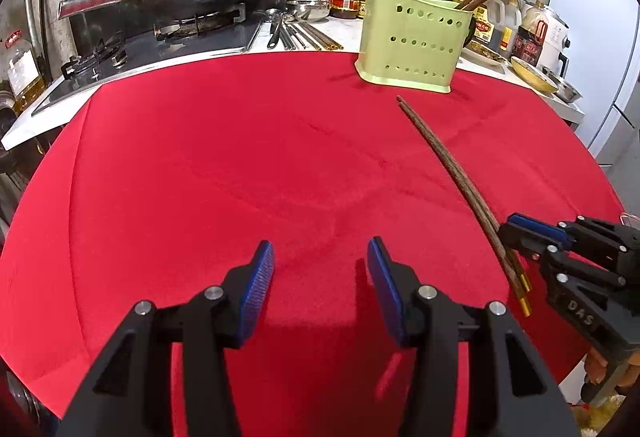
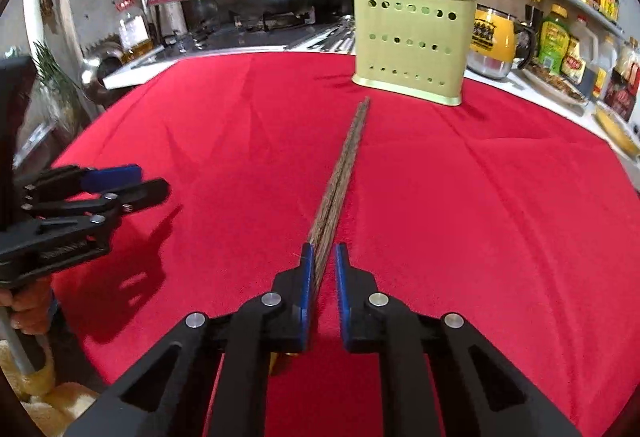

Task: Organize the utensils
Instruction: 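Move both open tools back over the last chopsticks on the cloth, then close the right tool on one chopstick while the left tool grasps the other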

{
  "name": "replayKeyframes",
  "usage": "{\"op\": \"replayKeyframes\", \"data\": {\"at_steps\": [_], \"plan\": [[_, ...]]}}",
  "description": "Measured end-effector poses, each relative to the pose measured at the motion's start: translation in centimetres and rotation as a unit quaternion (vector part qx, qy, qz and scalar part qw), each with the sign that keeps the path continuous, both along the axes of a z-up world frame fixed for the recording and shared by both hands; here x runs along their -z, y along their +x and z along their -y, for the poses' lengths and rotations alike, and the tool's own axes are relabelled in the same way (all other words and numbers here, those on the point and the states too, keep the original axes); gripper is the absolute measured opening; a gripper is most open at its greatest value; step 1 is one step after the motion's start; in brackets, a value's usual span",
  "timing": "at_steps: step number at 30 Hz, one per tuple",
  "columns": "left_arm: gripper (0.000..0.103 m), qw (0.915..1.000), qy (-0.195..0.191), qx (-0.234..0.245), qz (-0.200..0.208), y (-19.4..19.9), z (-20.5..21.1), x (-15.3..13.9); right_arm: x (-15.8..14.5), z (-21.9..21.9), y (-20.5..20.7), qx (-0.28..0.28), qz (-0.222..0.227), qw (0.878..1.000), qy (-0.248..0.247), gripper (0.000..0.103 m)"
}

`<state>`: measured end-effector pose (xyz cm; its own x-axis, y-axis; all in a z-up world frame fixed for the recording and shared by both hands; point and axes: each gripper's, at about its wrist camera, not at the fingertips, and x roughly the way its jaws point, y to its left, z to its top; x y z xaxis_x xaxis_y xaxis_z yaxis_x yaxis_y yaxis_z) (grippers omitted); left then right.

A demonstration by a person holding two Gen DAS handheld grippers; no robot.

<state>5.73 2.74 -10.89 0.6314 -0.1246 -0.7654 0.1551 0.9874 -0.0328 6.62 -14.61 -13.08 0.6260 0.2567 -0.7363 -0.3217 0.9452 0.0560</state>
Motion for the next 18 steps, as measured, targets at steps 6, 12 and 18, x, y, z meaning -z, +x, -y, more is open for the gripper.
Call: {"op": "replayKeyframes", "data": {"at_steps": [6,12,18], "plan": [[0.048,0.9999,0.001,0.011,0.0,-0.3,1.0,-0.3,0.3,0.8,-0.2,0.005,-0.002,1.0,-0.008,0.007],[0.048,0.9992,-0.008,0.039,-0.005,-0.7,2.7,-0.5,0.4,3.8,-1.4,0.039,-0.007,0.999,0.0,0.007],[0.047,0.9938,-0.042,0.099,-0.027,-0.8,6.3,-0.3,0.4,6.9,-2.7,0.084,-0.008,0.996,0.0,0.007]]}}
